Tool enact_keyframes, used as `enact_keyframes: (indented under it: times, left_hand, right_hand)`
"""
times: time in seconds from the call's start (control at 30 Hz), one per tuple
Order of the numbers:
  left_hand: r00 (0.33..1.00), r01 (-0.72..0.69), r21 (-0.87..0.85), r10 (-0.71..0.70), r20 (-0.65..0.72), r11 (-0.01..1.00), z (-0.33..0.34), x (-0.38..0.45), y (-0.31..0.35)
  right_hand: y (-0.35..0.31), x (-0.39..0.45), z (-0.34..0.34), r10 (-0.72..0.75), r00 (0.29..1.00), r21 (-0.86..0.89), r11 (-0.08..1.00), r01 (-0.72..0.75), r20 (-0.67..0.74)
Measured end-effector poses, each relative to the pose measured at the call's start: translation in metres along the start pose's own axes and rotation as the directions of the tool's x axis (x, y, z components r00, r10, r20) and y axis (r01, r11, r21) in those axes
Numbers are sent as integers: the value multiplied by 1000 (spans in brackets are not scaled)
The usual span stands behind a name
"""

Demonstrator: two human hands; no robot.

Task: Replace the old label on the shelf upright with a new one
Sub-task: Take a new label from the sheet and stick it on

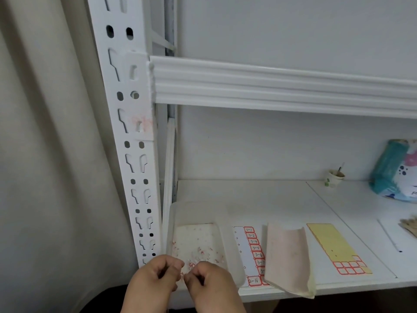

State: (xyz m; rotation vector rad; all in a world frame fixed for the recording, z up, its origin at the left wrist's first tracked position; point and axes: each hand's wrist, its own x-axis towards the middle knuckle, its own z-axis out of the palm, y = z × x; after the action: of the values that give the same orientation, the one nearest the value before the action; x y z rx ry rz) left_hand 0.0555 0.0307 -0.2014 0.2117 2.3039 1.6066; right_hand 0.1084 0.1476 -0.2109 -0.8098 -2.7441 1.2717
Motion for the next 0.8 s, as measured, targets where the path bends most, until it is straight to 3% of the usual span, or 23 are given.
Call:
enact_keyframes:
  times: [0.47, 0.7, 0.8]
  left_hand:
    - [992, -99, -17, 100, 77, 995, 22, 9, 3]
    - [987, -71, 52, 62, 150, 996, 54, 30, 8]
    - [981, -69, 65, 56, 184, 995, 67, 39, 6]
  right_hand:
    - [24, 9, -25, -40, 963, 19, 999, 47, -265]
    - [72, 34, -56, 147, 892, 116, 987, -107, -428]
    - [104, 51, -54, 246, 876, 100, 969, -225, -414]
